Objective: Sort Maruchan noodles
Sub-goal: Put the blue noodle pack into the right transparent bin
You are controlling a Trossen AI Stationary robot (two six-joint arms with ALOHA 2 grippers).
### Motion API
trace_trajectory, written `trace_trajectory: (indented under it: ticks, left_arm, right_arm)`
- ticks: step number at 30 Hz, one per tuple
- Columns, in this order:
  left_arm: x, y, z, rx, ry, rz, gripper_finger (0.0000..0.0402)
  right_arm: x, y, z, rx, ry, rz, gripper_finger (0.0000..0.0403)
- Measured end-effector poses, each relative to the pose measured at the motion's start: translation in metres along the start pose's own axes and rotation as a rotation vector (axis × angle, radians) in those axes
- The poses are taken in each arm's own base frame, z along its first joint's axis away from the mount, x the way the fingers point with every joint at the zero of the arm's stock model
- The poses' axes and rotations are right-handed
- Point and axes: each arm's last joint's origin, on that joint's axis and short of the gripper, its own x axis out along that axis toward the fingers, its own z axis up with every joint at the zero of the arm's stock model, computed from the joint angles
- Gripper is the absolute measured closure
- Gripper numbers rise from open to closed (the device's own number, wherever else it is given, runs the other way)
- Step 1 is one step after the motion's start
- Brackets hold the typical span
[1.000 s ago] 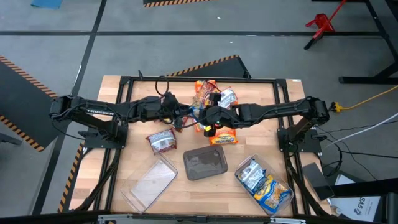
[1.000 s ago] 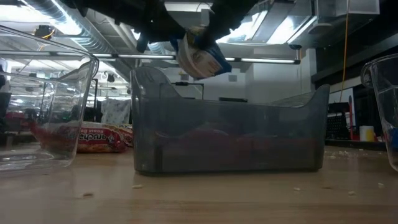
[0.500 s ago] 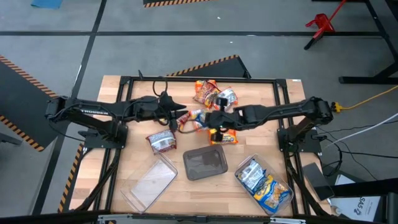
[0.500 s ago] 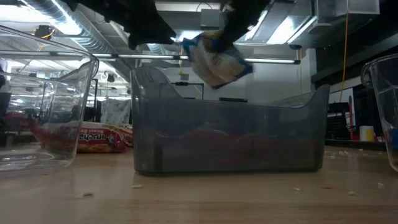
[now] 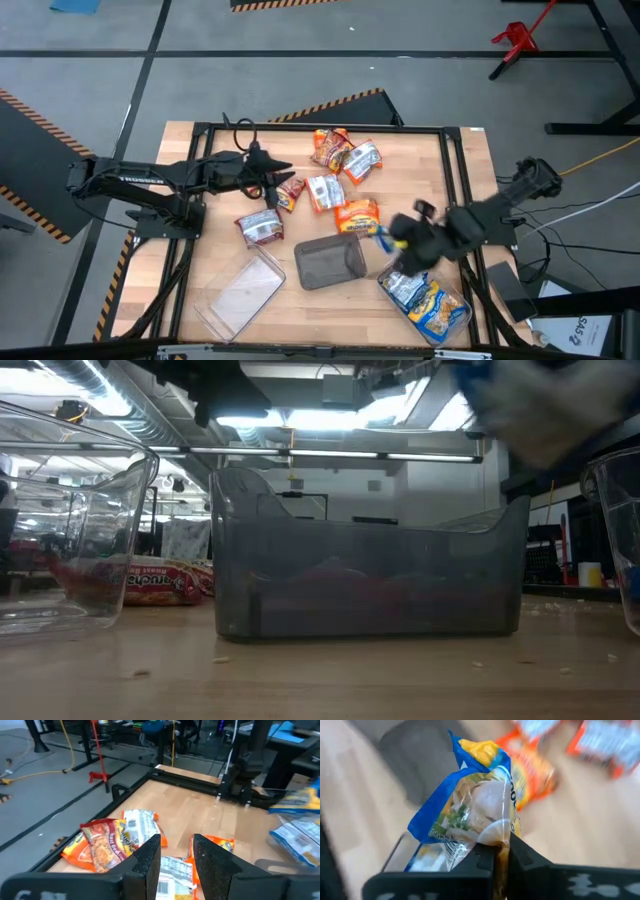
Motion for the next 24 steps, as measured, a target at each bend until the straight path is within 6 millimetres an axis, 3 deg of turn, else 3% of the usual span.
trace_trajectory:
  ticks: [5,12,17,24]
  left_arm:
    - [0.0,0.001,0.0,0.001,-0.005,0.028,0.0292]
    - [0.0,0.001,0.0,0.0,-0.006,0.036,0.0292]
    - [0.0,0.001,0.0,0.0,-0.006,0.036,0.0292]
    - [0.0,0.001,0.0,-0.001,-0.006,0.037,0.0292]
  right_arm:
    - [-0.011,0.021,-0.037,0.008,0.049,0.01,0.0401]
    - [-0.017,0.036,-0.068,0.011,0.052,-0.016,0.0401]
    - [-0.011,0.046,-0.084,-0.05,0.071,-0.073,0.04]
    - [0.01,0.062,-0.09,-0.152,0.094,-0.146,0.04]
